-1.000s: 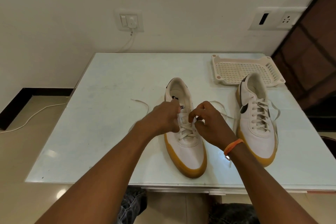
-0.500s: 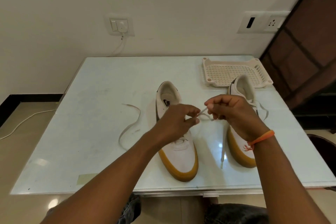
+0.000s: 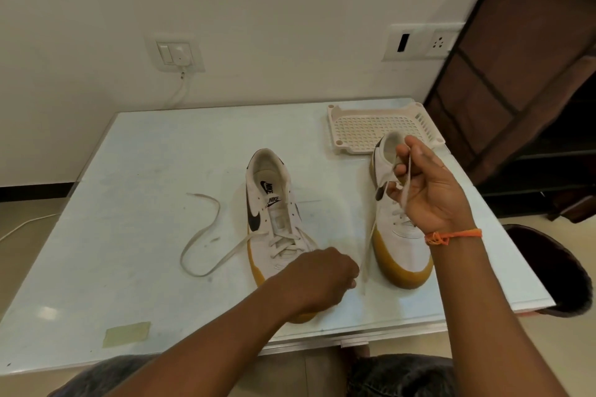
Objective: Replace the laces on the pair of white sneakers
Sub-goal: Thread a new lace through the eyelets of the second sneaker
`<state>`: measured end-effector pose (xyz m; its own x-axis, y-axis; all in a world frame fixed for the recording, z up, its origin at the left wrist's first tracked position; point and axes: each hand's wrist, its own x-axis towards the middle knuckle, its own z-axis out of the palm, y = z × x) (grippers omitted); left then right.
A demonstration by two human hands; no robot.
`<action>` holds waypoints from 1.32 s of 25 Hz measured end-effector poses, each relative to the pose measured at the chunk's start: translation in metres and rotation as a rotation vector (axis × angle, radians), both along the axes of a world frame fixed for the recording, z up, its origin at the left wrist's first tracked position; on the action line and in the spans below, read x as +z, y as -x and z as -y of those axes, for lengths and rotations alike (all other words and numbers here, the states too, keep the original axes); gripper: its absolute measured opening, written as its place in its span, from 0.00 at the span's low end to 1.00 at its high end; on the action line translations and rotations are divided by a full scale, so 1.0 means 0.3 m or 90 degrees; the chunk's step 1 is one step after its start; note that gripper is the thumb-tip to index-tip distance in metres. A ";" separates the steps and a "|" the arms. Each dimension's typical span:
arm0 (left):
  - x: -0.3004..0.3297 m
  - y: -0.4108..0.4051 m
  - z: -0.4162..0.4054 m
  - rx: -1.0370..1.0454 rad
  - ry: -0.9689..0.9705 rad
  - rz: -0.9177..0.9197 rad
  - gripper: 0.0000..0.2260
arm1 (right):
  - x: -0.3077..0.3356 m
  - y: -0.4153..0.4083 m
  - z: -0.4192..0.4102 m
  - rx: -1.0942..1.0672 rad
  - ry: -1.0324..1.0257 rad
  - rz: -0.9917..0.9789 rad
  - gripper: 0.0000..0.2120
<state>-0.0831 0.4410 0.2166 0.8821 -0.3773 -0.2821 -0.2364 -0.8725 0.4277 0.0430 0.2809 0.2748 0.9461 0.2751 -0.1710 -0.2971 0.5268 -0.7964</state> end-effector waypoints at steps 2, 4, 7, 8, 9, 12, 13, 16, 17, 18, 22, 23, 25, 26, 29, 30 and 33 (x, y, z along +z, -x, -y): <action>-0.008 0.016 0.023 -0.019 -0.061 -0.018 0.13 | -0.009 -0.007 -0.004 0.012 -0.017 -0.022 0.17; -0.009 0.017 0.027 -0.028 -0.076 -0.009 0.13 | -0.012 -0.009 -0.011 0.043 -0.052 -0.022 0.22; -0.025 0.020 0.025 -0.056 -0.108 0.021 0.13 | -0.022 -0.001 -0.032 0.035 0.022 0.035 0.18; -0.032 0.025 0.025 -0.066 -0.118 0.029 0.13 | -0.024 0.003 -0.042 0.024 0.042 0.044 0.15; -0.039 0.030 0.026 -0.074 -0.128 0.035 0.12 | -0.025 0.005 -0.049 0.013 0.049 0.043 0.13; -0.043 0.040 0.032 -0.093 -0.157 0.025 0.12 | -0.026 0.003 -0.064 -0.026 0.138 0.034 0.09; -0.040 0.042 0.034 -0.101 -0.168 0.012 0.14 | -0.029 0.003 -0.067 -0.052 0.234 0.052 0.13; -0.026 0.044 0.035 -0.121 -0.176 -0.033 0.18 | -0.047 -0.003 -0.089 -0.116 0.360 0.100 0.13; -0.019 0.045 0.034 -0.123 -0.176 -0.043 0.19 | -0.047 -0.001 -0.097 -0.097 0.309 0.088 0.10; -0.008 0.046 0.034 -0.123 -0.175 -0.054 0.21 | -0.046 -0.002 -0.105 -0.075 0.245 0.065 0.07; 0.073 0.023 0.005 -0.025 -0.060 -0.124 0.24 | -0.059 -0.005 -0.125 -0.005 0.127 0.011 0.09; 0.099 0.006 -0.018 0.034 -0.006 -0.107 0.21 | -0.067 0.000 -0.132 0.014 0.134 0.003 0.08; 0.142 -0.038 -0.099 0.182 0.072 0.004 0.14 | -0.083 0.016 -0.154 0.043 0.183 0.003 0.08; 0.159 -0.059 -0.150 0.273 0.092 0.067 0.10 | -0.092 0.027 -0.170 0.057 0.210 0.011 0.07; 0.173 -0.091 -0.322 0.548 0.119 0.119 0.08 | -0.115 0.070 -0.233 0.164 0.208 -0.002 0.06; 0.165 -0.091 -0.366 0.607 0.134 0.091 0.09 | -0.123 0.085 -0.255 0.202 0.199 -0.017 0.06; 0.147 -0.086 -0.411 0.631 0.206 0.046 0.08 | -0.147 0.117 -0.298 0.268 0.231 -0.026 0.07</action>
